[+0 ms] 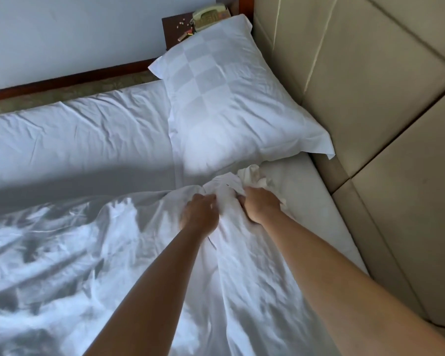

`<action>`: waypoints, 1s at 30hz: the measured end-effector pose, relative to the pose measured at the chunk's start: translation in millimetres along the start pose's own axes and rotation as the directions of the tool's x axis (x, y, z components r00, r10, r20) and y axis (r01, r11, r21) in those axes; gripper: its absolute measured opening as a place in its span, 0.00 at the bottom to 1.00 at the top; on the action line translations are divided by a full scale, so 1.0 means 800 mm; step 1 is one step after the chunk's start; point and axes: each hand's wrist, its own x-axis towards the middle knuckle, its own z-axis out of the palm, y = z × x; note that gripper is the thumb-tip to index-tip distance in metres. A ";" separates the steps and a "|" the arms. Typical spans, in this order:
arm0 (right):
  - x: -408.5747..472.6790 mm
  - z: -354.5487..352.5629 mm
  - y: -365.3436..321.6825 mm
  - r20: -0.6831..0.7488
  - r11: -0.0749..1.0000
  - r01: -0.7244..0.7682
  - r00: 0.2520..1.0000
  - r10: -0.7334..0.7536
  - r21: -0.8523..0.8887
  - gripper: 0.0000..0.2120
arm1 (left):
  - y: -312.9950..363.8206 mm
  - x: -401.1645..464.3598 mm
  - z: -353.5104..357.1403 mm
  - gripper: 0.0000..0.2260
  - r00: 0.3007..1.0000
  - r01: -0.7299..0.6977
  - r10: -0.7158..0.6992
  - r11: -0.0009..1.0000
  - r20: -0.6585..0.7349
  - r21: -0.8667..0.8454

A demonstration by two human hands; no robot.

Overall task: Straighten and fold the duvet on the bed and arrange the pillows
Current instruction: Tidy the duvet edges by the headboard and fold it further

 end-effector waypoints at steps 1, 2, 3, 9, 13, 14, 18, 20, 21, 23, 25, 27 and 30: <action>0.004 0.000 0.002 0.023 1.000 -0.022 0.999 0.022 0.006 0.17 | 0.002 0.002 0.003 0.17 1.000 -0.009 0.009 1.000 -0.013 -0.008; 0.008 -0.005 0.003 0.026 0.995 -0.068 0.998 0.066 0.079 0.18 | 0.004 0.005 0.006 0.17 1.000 -0.012 0.012 0.999 -0.009 -0.031; 0.015 -0.016 0.006 0.015 0.968 -0.119 0.993 0.119 0.221 0.18 | 0.006 0.008 0.008 0.18 1.000 -0.012 0.012 0.998 0.003 -0.068; 0.029 -0.124 0.037 -0.358 0.524 0.024 0.757 0.547 0.852 0.16 | 0.047 0.019 -0.008 0.21 0.974 -0.149 0.109 0.969 -0.197 -0.198; 0.004 -0.081 0.075 0.014 0.391 -0.320 0.789 0.615 0.863 0.14 | 0.063 0.014 0.005 0.25 0.982 -0.177 0.171 0.980 -0.079 -0.087; -0.007 -0.060 0.083 0.167 0.429 -0.474 0.796 0.581 0.769 0.18 | 0.060 0.010 0.013 0.23 0.988 -0.155 0.152 0.985 -0.041 -0.072; -0.030 -0.053 0.094 0.368 0.594 -0.520 0.854 0.368 0.613 0.25 | 0.069 -0.004 0.015 0.27 0.990 -0.142 0.141 0.989 -0.015 -0.033; -0.033 -0.078 0.083 0.367 0.623 -0.465 0.884 0.289 0.629 0.27 | 0.077 0.003 0.004 0.37 0.988 -0.127 0.128 0.992 0.082 -0.010; -0.032 -0.091 0.077 0.348 0.599 -0.431 0.902 0.257 0.675 0.28 | 0.079 0.009 -0.001 0.40 0.982 -0.124 0.121 0.992 0.142 0.011; -0.035 -0.114 0.062 0.264 0.470 -0.342 0.938 0.226 0.814 0.27 | 0.082 0.016 -0.006 0.37 0.971 -0.124 0.103 0.988 0.216 0.088; -0.039 -0.142 0.051 0.121 0.312 -0.214 0.949 0.292 0.926 0.25 | 0.092 0.011 -0.013 0.23 0.974 -0.159 0.125 0.971 0.189 0.177; -0.044 -0.172 0.046 -0.026 0.272 -0.083 0.926 0.377 0.959 0.24 | 0.110 0.000 -0.030 0.13 0.978 -0.197 0.187 0.972 0.090 0.127; -0.055 -0.211 0.030 -0.191 0.198 0.113 0.879 0.437 0.974 0.23 | 0.142 -0.015 -0.080 0.13 0.953 -0.214 0.219 0.976 -0.208 0.047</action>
